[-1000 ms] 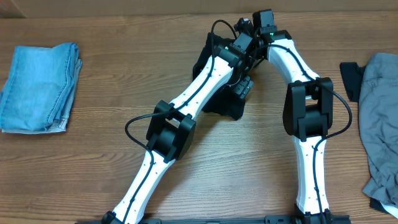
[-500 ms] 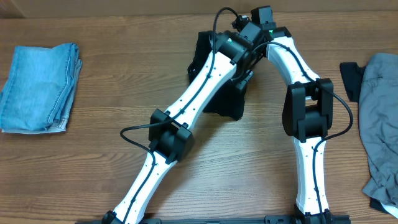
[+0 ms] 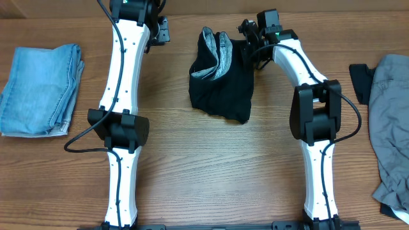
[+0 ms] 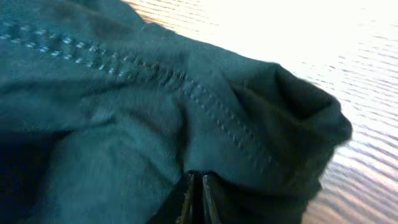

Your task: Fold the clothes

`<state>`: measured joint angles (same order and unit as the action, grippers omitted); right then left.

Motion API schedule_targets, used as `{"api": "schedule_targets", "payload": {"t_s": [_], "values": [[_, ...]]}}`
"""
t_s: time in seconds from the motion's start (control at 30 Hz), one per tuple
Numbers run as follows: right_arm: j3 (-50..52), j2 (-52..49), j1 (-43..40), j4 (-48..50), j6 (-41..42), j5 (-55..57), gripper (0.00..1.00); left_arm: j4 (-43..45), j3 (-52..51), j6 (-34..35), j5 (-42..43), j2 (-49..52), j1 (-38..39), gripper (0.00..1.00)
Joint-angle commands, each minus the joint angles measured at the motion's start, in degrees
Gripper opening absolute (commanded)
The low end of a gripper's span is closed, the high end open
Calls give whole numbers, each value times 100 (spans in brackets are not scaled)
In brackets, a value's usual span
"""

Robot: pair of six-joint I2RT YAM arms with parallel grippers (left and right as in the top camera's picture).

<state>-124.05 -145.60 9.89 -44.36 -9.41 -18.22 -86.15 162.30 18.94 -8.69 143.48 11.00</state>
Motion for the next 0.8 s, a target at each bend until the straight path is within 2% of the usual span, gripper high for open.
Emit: {"api": "schedule_targets", "payload": {"t_s": [0.0, 0.03, 0.1, 0.23, 0.43, 0.53, 0.6, 0.67, 0.77], "values": [[15, 892, -76, -50, 960, 297, 4, 116, 79, -341, 1099, -337, 190, 4], [15, 1036, -168, -114, 1331, 367, 4, 157, 79, -651, 1764, -337, 337, 4], [15, 1220, -345, -278, 1814, 356, 4, 164, 79, -957, 2142, -326, 608, 4], [17, 1309, -643, -774, 1991, 361, 4, 315, 28, -1322, 2074, -308, 1309, 4], [22, 1303, -898, -1187, 1923, 420, 4, 767, -214, -1346, 1346, -70, 1912, 4], [22, 1305, -966, -1471, 1749, 413, 4, 914, -643, -1305, 815, 66, 1937, 4], [22, 1305, -964, -1770, 1303, 400, 4, 874, -901, -1097, 358, 85, 1766, 4], [22, 1307, -894, -2000, 828, 398, 4, 767, -916, -852, 321, 85, 1482, 4], [22, 1307, -739, -2153, 616, 299, 4, 702, -916, -431, 551, 85, 981, 4]]}}
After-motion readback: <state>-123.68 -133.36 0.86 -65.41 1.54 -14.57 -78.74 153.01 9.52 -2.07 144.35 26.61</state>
